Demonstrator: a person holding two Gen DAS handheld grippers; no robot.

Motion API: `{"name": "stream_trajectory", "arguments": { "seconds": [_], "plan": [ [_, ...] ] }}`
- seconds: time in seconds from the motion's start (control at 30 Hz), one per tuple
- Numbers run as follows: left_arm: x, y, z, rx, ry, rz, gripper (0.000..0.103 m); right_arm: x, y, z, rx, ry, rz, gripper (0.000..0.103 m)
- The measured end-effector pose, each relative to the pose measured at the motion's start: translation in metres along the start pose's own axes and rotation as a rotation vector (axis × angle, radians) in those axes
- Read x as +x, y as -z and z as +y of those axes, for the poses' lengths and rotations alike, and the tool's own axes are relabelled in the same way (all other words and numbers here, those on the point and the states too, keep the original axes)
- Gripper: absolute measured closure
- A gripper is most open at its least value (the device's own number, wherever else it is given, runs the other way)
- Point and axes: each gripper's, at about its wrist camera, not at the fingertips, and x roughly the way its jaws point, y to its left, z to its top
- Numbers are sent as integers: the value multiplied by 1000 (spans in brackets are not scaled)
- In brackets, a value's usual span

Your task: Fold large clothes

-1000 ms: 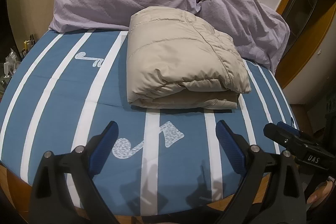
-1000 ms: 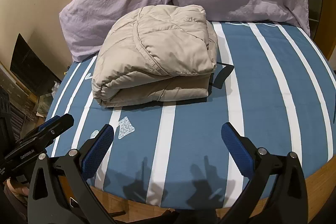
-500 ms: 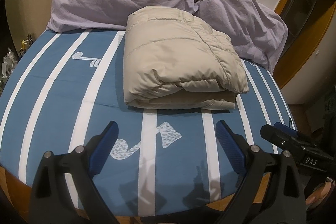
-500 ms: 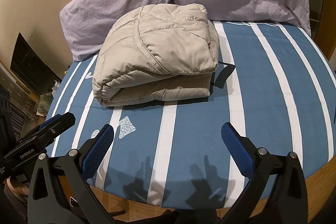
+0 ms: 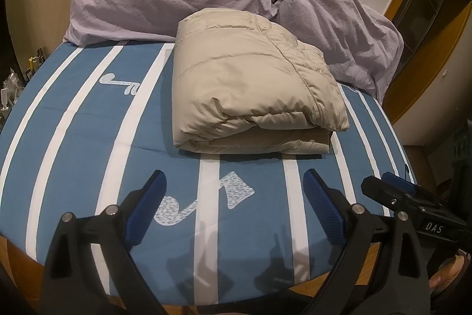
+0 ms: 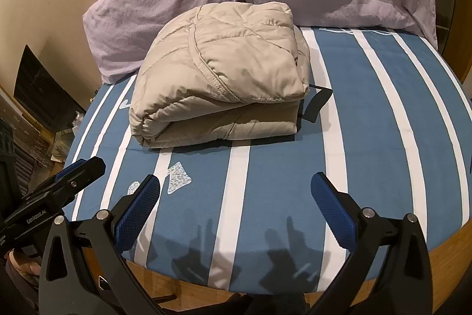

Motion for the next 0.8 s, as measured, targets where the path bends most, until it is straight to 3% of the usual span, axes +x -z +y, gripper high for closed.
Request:
{"name": "stream_trajectory", "arguments": {
  "seconds": [0.8],
  "plan": [
    [1,-1,-1,2,-3,4,10,2,0,0,1,0,4,1]
  ]
}}
